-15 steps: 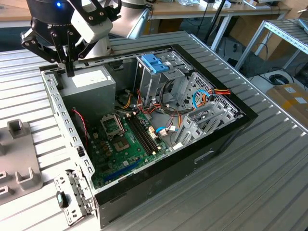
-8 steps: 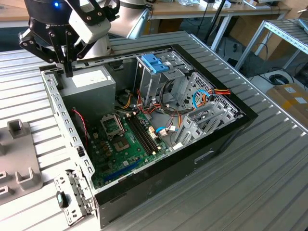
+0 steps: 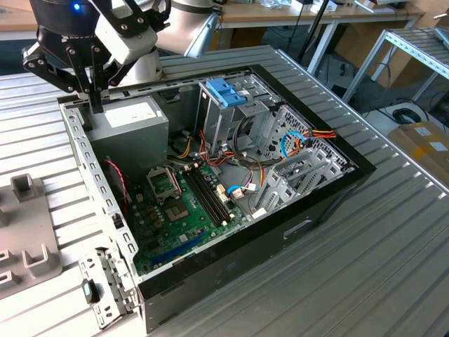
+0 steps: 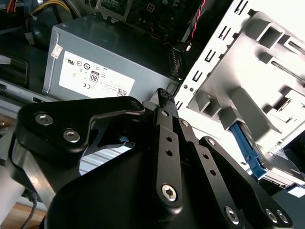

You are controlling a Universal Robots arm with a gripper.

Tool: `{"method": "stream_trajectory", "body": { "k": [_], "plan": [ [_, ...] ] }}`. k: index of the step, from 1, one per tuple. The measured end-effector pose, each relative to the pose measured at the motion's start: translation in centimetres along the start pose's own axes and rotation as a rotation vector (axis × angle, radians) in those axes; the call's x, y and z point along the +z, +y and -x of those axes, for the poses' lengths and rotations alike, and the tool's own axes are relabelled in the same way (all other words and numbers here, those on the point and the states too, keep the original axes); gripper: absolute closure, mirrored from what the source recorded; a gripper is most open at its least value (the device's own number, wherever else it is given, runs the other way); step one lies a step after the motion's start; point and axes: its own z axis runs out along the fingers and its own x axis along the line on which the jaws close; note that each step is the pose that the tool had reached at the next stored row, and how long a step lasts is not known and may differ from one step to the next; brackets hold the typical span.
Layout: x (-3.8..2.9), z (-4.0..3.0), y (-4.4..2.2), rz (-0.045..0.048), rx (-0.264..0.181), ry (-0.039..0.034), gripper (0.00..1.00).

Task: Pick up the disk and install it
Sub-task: 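Reach for the disk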

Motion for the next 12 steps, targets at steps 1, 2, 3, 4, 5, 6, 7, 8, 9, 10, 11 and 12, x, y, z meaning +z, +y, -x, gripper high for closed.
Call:
{"method": "stream_trajectory", "body": {
  "k": [1,2,3,4,5,6,7,8,9,10,11,12],
  "plan": [
    [-0.01,-0.08,-0.01,-0.0001,0.000,0.0000,0.90],
    [-0.01,-0.16,-0.01,-0.0001,0.000,0.0000,0.90],
    [-0.01,-0.22,-0.02,-0.0001,0.000,0.0000,0.90],
    [-0.01,-0.27,-0.02,-0.0001,0.000,0.0000,0.90],
    [-0.01,-0.31,-0.02,0.0000,0.000,0.0000,0.90],
    [-0.01,-0.37,-0.03,-0.0001,0.000,0.0000,0.90],
    [-0.01,-0.42,-0.03,-0.0001,0.000,0.0000,0.90],
    [-0.01,-0.49,-0.04,0.0000,0.000,0.0000,0.90],
    [-0.02,-0.56,-0.04,0.0000,0.000,0.0000,0.90],
    [-0.02,-0.60,-0.05,0.0000,0.000,0.0000,0.90],
    [-0.02,-0.63,-0.05,0.0000,0.000,0.0000,0.90],
    [-0.02,-0.69,-0.05,-0.0001,0.000,0.0000,0.90]
  ]
}}
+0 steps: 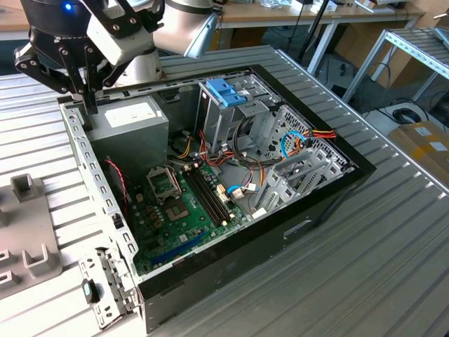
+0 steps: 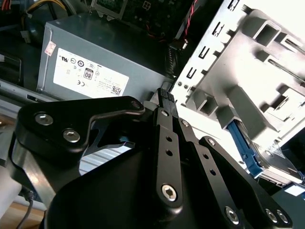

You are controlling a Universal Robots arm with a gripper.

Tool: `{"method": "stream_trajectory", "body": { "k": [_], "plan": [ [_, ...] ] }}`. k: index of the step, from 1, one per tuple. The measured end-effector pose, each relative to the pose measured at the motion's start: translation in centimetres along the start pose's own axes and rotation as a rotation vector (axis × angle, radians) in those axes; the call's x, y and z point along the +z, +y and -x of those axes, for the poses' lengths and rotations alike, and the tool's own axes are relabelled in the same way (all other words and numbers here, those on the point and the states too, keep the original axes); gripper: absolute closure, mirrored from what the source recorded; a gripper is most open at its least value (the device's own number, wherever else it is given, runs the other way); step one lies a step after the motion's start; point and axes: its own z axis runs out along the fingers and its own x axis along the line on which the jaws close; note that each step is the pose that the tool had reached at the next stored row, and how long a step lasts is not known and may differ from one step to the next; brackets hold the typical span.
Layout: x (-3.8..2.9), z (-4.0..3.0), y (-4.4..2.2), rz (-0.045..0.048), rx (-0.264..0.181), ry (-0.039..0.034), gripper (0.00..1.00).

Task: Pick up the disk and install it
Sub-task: 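Reach for the disk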

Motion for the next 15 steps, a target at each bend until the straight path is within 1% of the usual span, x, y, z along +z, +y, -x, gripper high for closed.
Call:
{"method": "stream_trajectory", "body": {
  "k": [15],
  "plan": [
    [-0.01,-0.54,-0.04,0.0000,0.000,0.0000,0.90]
  ]
}}
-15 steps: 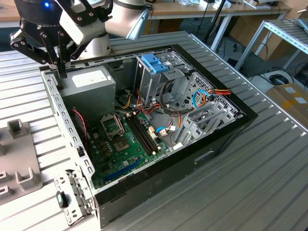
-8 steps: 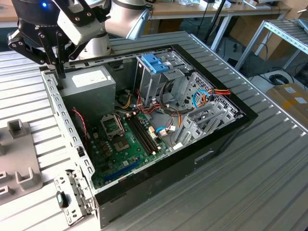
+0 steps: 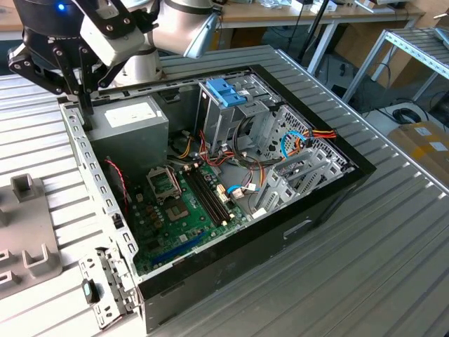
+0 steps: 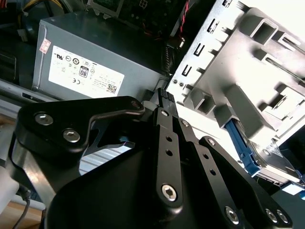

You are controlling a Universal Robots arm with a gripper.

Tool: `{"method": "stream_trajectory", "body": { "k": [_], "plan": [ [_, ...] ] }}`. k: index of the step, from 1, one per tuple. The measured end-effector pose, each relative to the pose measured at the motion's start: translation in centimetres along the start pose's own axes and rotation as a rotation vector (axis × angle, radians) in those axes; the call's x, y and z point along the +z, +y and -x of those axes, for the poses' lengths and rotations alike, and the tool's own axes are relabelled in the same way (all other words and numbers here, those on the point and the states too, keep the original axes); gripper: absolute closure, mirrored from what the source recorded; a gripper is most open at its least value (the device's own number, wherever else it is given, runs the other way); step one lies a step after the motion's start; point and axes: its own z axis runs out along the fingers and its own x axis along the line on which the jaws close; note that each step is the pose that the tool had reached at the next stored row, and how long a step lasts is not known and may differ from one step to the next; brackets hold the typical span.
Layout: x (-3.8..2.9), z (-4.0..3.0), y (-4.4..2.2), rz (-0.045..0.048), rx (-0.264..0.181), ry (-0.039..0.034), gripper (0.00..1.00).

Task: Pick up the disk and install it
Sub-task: 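Reach for the disk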

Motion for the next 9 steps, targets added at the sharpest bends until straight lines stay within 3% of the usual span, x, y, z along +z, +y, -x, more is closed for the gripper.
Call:
{"method": "stream_trajectory", "body": {
  "k": [9],
  "plan": [
    [-0.01,-0.42,-0.03,0.0000,0.000,0.0000,0.90]
  ]
}}
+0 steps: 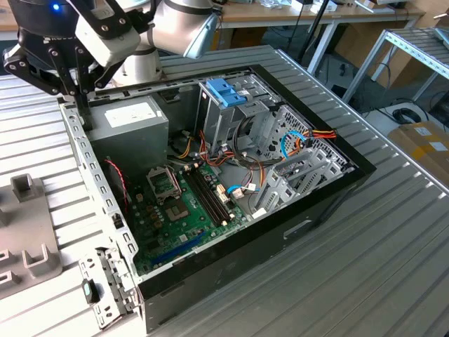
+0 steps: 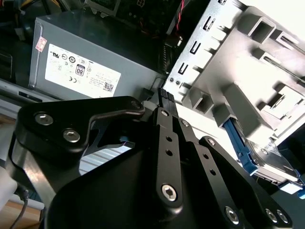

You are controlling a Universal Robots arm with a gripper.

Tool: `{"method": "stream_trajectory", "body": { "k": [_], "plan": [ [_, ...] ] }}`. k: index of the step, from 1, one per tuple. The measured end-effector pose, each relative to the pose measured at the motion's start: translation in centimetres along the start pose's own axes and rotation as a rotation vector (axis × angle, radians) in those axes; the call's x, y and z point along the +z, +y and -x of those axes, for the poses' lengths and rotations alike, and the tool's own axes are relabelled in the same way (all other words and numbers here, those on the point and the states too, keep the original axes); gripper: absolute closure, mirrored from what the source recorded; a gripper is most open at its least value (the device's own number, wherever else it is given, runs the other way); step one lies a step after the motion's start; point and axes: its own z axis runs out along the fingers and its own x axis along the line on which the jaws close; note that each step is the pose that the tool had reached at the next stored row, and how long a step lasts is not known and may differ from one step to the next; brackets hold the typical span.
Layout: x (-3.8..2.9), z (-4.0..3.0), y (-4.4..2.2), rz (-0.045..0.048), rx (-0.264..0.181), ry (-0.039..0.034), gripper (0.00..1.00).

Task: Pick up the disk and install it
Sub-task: 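Reach for the disk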

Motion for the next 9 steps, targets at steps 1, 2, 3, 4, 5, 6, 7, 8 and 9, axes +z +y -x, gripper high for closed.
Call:
{"method": "stream_trajectory", "body": {
  "k": [1,2,3,4,5,6,7,8,9],
  "plan": [
    [0.00,-0.05,0.00,0.0000,0.000,0.0000,0.90],
    [0.00,-0.09,-0.01,-0.0001,0.000,0.0000,0.90],
    [0.00,-0.14,-0.01,0.0000,0.000,0.0000,0.90],
    [0.00,-0.19,-0.02,0.0000,0.000,0.0000,0.90],
    [-0.01,-0.25,-0.02,0.0000,0.000,0.0000,0.90],
    [-0.01,-0.33,-0.03,0.0000,0.000,0.0000,0.90],
    [-0.01,-0.36,-0.03,0.0000,0.000,0.0000,0.90],
    [-0.02,-0.43,-0.03,-0.0001,0.000,0.0001,0.90],
    [-0.02,-0.50,-0.04,0.0000,0.000,0.0000,0.90]
  ]
}}
